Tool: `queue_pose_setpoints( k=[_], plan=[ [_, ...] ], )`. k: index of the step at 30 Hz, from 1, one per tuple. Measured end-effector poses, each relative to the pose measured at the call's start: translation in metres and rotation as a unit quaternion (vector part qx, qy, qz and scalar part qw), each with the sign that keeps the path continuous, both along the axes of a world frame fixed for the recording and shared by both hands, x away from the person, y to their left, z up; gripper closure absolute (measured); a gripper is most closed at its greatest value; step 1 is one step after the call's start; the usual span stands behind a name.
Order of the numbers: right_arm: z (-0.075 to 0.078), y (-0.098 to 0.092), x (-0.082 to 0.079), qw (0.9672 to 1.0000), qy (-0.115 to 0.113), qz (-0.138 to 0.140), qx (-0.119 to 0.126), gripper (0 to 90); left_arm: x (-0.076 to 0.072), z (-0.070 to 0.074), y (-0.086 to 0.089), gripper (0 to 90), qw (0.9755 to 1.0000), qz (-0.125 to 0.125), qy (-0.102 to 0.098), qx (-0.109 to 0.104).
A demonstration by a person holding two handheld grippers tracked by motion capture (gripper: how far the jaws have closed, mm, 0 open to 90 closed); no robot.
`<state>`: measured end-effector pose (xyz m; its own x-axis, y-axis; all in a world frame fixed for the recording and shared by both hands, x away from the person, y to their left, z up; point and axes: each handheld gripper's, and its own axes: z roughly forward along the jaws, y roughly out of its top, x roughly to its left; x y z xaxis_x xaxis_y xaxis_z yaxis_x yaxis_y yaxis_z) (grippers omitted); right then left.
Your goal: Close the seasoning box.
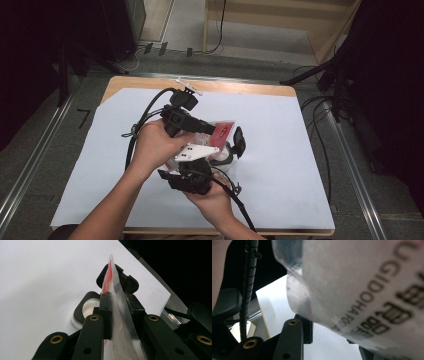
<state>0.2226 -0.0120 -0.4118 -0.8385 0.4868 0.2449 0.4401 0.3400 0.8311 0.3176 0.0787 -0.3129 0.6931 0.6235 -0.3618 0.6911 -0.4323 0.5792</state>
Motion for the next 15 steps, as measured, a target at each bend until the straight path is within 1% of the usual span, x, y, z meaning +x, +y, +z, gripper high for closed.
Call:
queue_pose_setpoints(
  k=[3,4,5,9,11,12,15],
  plan=[
    [-0.001,0.0005,-0.0002,1.0,-0.002,0.0,0.0,65.8,0.0,-0.001,0.0008,78.6,1.0,-0.001,-0.001,0.001],
    [-0.0018,0.0006,-0.0002,1.0,-0.003,0.001,0.0,65.7,-0.0002,-0.0018,0.0011,78.6,1.0,-0.002,-0.001,0.005],
    [-0.0032,0.001,-0.0003,1.0,-0.003,0.001,0.001,65.6,-0.0004,-0.0022,0.0012,78.8,1.0,-0.001,0.0,0.002],
    [-0.0041,0.0017,-0.0018,1.0,-0.007,0.001,0.0,65.0,-0.0019,-0.0019,0.0021,78.7,1.0,-0.002,-0.003,0.005],
    [-0.0058,0.0025,-0.0036,0.9999,-0.016,0.002,-0.001,63.7,-0.0028,-0.0021,0.0029,78.8,1.0,-0.002,-0.004,0.005],
    [-0.0066,0.0028,-0.0042,0.9998,-0.021,0.002,-0.002,63.6,-0.0028,-0.0021,0.0042,78.8,1.0,-0.002,-0.001,0.007],
    [-0.0089,0.0042,-0.0064,0.9996,-0.027,0.004,-0.005,63.5,-0.0032,-0.0026,0.0078,79.0,1.0,0.001,0.001,0.007]
  ],
)
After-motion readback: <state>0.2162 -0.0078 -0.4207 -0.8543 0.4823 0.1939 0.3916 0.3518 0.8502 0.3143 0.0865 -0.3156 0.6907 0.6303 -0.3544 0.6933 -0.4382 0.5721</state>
